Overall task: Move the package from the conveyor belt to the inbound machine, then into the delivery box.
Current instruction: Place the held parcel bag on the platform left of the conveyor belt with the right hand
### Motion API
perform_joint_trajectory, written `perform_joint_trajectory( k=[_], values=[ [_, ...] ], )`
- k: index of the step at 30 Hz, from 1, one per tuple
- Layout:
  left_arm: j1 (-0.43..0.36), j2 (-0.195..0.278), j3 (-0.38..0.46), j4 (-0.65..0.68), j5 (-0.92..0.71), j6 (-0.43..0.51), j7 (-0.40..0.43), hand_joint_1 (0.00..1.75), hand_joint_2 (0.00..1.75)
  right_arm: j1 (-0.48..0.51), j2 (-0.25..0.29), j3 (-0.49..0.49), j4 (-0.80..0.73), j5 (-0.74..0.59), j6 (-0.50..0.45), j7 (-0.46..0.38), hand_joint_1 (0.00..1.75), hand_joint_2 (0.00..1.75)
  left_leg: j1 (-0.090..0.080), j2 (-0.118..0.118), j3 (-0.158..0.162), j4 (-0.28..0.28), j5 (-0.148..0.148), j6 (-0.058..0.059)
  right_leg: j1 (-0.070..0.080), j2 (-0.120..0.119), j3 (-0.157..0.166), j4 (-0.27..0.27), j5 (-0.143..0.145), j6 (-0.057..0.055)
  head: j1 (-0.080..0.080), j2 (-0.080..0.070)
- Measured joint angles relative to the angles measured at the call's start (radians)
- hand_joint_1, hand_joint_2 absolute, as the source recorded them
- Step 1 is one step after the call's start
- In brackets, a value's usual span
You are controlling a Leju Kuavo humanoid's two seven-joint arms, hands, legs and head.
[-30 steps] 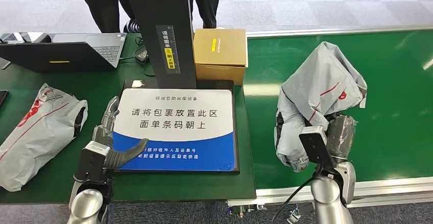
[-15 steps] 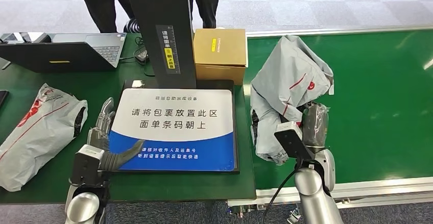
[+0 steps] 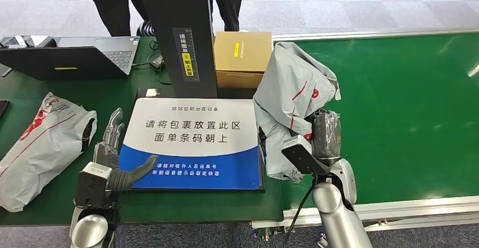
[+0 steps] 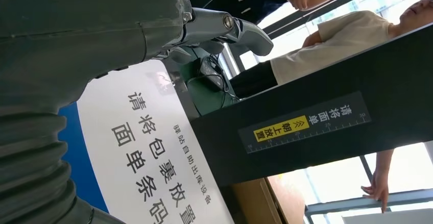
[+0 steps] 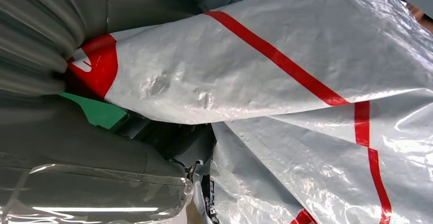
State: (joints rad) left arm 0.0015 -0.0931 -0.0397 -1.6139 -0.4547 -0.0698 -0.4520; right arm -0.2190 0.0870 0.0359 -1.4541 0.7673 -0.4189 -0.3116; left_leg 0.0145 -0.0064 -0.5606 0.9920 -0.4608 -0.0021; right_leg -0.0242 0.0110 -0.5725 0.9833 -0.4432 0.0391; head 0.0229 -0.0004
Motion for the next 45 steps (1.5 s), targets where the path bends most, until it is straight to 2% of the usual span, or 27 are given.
perform_joint_trajectory(
  k=[12, 20, 29, 39, 45],
  values=[
    [0.001, 0.000, 0.000, 0.000, 0.008, -0.004, -0.004, 0.00, 1.75, -0.015, 0.000, 0.053, 0.028, 0.021, 0.014, 0.004, 1.68, 1.75, 0.000, 0.000, 0.000, 0.000, 0.000, 0.000, 0.000, 0.000, 0.000, 0.000, 0.000, 0.000, 0.000, 0.000],
    [0.000, 0.000, 0.000, 0.000, 0.017, -0.006, -0.012, 0.00, 1.75, -0.048, 0.000, 0.114, 0.102, 0.039, 0.004, 0.001, 1.69, 1.75, 0.000, 0.000, 0.000, 0.000, 0.000, 0.000, 0.000, 0.000, -0.001, 0.001, 0.000, 0.000, 0.000, 0.000],
    [-0.004, 0.000, 0.000, 0.001, 0.017, -0.007, -0.013, 0.00, 1.75, -0.067, 0.000, 0.134, 0.151, 0.033, 0.000, -0.004, 1.71, 1.75, 0.000, 0.000, 0.000, 0.000, 0.000, 0.000, 0.000, 0.000, -0.001, 0.001, 0.000, -0.001, 0.000, 0.000],
    [-0.010, 0.000, 0.000, 0.001, 0.025, -0.006, -0.018, 0.00, 1.75, -0.136, 0.000, 0.184, 0.248, 0.028, -0.003, -0.005, 1.70, 1.75, 0.000, 0.000, 0.000, 0.000, 0.000, 0.000, 0.000, 0.000, -0.001, 0.002, 0.000, -0.001, 0.000, 0.000],
    [-0.007, 0.001, 0.000, 0.001, 0.038, 0.001, -0.032, 0.00, 1.75, -0.196, 0.010, 0.239, 0.344, 0.030, -0.036, -0.022, 1.69, 1.75, 0.000, 0.000, 0.000, 0.000, 0.000, -0.001, 0.000, 0.000, -0.001, 0.002, 0.000, -0.001, 0.000, 0.000]
  ],
)
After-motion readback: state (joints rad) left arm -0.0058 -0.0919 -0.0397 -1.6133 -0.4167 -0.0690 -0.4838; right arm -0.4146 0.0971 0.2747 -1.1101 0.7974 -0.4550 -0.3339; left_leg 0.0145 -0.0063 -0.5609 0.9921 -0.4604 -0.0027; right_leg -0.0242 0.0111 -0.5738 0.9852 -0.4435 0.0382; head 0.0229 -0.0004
